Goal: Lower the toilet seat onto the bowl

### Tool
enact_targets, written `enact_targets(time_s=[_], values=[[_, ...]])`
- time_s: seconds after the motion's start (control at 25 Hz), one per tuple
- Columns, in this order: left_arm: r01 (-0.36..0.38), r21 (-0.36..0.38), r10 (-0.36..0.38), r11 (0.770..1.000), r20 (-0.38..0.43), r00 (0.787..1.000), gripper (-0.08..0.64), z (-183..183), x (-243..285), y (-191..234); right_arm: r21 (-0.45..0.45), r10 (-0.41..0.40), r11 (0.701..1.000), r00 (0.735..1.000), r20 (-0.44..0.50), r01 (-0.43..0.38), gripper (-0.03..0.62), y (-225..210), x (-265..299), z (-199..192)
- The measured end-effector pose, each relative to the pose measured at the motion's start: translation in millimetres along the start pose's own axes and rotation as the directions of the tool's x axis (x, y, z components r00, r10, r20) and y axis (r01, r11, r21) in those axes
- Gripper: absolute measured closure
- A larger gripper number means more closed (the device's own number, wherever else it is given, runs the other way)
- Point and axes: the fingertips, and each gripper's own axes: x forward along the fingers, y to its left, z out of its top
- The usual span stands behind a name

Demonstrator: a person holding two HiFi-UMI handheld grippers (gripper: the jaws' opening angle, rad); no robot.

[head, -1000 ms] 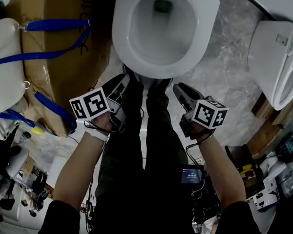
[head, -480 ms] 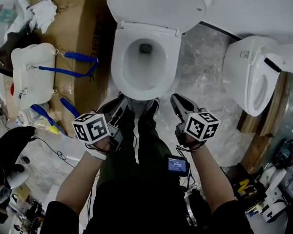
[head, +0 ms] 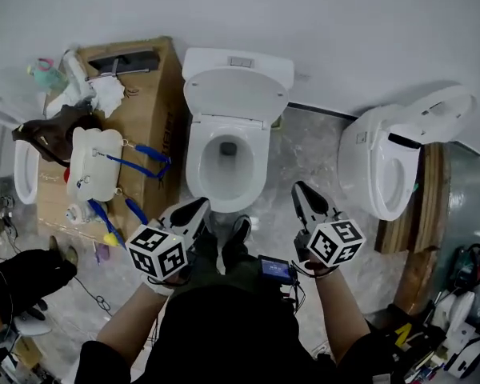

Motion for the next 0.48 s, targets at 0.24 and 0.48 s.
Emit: enact_targets(time_s=[0.24, 0.48], values=[[-0.002, 0.067, -0.004, 0.998, 0.086, 0.996, 0.534, 50.7, -36.1, -42.5, -0.100, 0.050, 0.994, 0.992, 0.116, -0.038, 0.545, 50.1, -47.9, 60.1], [-0.042, 0.236, -0.004, 0.971, 0.188, 0.982, 0.534, 94.2, -61.7, -80.1, -0.133, 0.122, 0.986, 0.976, 0.181, -0.099, 0.545, 94.5, -71.7, 82.1]])
